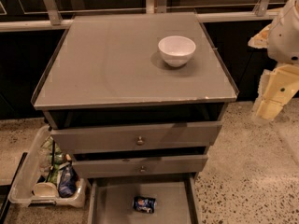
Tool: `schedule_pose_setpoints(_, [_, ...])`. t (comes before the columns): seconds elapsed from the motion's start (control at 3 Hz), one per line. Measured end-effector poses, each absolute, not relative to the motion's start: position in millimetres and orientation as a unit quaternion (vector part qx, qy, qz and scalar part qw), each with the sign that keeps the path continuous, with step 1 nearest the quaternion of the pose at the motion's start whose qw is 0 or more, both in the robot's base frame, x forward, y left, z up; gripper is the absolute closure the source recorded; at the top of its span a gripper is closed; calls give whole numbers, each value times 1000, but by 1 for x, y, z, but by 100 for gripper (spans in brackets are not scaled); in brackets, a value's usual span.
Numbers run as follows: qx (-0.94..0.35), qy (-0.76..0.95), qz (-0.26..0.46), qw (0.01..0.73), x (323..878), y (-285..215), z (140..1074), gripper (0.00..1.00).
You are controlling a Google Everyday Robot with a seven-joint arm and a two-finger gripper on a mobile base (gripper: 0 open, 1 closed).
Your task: Pick pepsi can from bottom drawer and place on counter
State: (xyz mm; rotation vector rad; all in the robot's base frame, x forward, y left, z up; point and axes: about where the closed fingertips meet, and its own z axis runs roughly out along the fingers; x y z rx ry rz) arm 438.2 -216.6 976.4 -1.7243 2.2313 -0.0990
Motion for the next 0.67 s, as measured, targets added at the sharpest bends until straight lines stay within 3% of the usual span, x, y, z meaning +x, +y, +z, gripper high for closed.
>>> schedule_pose_setpoints(0.67, [-609,775,-34,164,433,-212,963,0])
